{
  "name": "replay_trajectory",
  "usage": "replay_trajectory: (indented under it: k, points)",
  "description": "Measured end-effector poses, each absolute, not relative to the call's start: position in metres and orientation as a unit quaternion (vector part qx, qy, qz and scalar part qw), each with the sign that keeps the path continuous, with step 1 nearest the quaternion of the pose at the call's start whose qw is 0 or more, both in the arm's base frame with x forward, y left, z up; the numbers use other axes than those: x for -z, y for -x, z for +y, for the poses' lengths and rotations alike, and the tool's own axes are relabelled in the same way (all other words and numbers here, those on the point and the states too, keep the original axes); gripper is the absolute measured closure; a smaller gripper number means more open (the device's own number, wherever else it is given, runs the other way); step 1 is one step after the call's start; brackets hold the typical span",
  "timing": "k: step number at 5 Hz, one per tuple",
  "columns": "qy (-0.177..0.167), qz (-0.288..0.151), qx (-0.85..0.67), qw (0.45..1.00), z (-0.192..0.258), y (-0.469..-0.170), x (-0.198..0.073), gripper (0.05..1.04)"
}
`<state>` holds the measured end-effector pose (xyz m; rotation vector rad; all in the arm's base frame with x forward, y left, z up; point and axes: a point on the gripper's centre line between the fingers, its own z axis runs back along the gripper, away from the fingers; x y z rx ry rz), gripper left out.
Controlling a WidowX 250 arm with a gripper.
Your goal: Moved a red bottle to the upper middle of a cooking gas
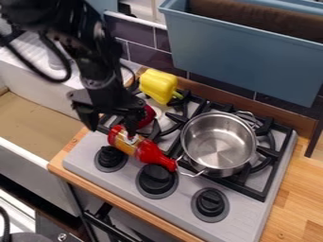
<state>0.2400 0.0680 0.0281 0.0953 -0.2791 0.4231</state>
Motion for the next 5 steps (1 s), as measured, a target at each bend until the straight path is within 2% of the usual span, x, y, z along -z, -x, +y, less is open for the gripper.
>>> replay_trajectory:
  k: [1, 2, 3, 4, 5]
  points:
    - [-0.059, -0.156, -0.322, 0.932, 0.065, -0.248, -0.036, 0.088]
    - [-0.056, -0.147, -0.440, 0.884, 0.068, -0.258, -0.042, 0.088]
    - [-0.031, -0.153, -0.533, 0.831, 0.076, -0.272, -0.049, 0.088]
    - [0.005, -0.118, -0.620, 0.776, 0.083, -0.268, -0.051, 0.088]
    - [0.017, -0.116, -0.644, 0.756, 0.077, -0.243, -0.036, 0.088]
